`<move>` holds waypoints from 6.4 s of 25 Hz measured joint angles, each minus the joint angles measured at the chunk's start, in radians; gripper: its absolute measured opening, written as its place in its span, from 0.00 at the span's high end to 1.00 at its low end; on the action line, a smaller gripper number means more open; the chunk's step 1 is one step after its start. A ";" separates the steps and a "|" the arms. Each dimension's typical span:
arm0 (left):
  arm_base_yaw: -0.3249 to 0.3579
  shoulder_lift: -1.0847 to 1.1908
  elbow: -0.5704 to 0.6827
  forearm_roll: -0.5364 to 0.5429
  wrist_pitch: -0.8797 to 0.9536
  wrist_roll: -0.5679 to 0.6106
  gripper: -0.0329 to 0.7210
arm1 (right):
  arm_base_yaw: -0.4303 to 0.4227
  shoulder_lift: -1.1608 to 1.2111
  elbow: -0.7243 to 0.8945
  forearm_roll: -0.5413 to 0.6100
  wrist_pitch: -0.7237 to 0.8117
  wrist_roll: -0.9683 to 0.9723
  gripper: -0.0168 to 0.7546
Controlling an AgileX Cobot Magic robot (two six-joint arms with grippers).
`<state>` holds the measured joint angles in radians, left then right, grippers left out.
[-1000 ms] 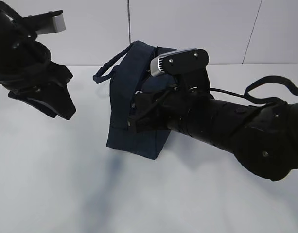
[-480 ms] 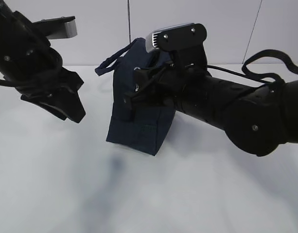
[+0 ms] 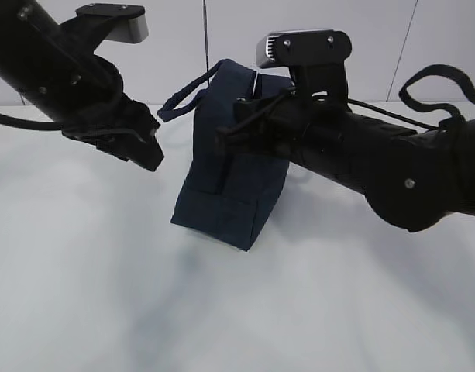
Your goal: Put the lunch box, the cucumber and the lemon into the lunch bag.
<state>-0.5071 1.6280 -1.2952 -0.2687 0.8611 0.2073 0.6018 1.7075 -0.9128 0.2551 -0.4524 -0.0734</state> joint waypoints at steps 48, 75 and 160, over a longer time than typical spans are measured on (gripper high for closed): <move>-0.122 0.205 0.000 -0.095 -0.458 0.173 0.96 | -0.009 0.002 -0.014 0.238 -0.053 0.011 0.98; -0.191 0.206 0.000 -0.105 -0.476 0.173 0.96 | -0.148 0.095 -0.184 0.238 0.035 0.004 0.98; -0.095 0.463 -0.686 -0.019 0.135 -0.231 0.31 | -0.382 0.398 -0.853 0.264 0.950 -0.126 0.98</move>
<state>-0.6022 2.0912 -1.9817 -0.2880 0.9964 -0.0237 0.2199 2.1053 -1.7662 0.5190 0.4977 -0.1995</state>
